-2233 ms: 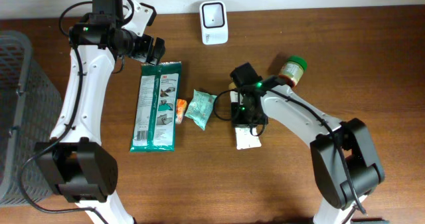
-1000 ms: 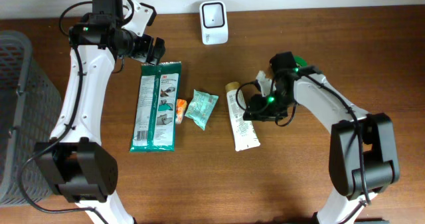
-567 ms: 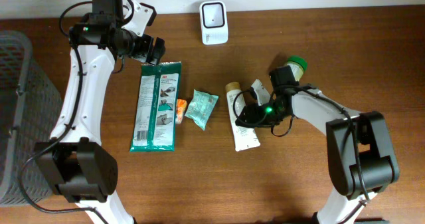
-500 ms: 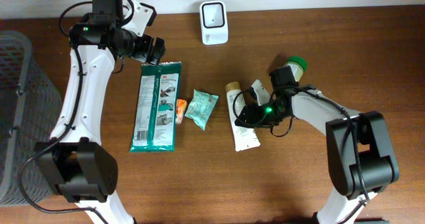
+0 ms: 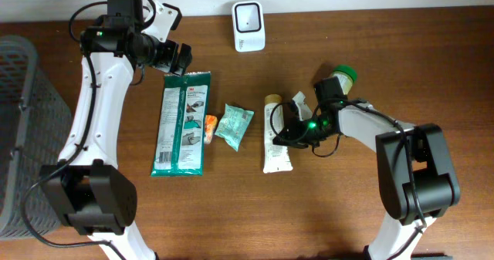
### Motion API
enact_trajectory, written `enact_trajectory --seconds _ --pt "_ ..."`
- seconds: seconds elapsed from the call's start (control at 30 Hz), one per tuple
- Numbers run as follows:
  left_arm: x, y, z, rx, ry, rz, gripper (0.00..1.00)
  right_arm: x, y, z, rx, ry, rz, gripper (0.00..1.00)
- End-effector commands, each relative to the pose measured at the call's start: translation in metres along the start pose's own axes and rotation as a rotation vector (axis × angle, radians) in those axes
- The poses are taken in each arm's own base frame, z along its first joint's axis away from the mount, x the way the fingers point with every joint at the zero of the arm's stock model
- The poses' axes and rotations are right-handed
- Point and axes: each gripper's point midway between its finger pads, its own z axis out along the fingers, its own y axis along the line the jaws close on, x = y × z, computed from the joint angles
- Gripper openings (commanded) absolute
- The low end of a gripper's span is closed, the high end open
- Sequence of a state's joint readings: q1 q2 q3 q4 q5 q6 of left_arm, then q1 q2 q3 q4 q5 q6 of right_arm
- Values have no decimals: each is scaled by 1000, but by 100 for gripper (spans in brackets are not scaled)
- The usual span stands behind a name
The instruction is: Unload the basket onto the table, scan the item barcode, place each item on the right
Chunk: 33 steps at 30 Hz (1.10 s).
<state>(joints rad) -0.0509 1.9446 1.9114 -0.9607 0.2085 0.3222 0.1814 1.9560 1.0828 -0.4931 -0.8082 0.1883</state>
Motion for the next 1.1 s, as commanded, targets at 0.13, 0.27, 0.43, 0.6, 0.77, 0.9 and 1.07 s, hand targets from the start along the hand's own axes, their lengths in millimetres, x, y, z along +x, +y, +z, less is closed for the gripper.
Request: enact_trajectory --seconds 0.13,0.27,0.43,0.6,0.77,0.9,1.07 --pt "-13 3 -21 -18 -54 12 99 -25 76 -59 -109 -140 -236 4" --pt "-13 3 -21 -18 -54 12 99 -18 132 -110 -148 -263 -392 4" --pt "-13 3 -21 -18 -54 12 99 9 194 -163 -230 -377 -549 4" --pt "-13 3 -21 -18 -54 12 99 29 223 -197 -261 -453 -552 4" --pt "-13 3 -21 -18 -54 12 99 30 234 -205 -285 -458 -532 4" --pt "-13 3 -21 -18 -54 12 99 4 227 -204 -206 -443 -471 4" --pt "-13 3 -21 -18 -54 12 99 -49 215 -202 24 -391 -461 4"
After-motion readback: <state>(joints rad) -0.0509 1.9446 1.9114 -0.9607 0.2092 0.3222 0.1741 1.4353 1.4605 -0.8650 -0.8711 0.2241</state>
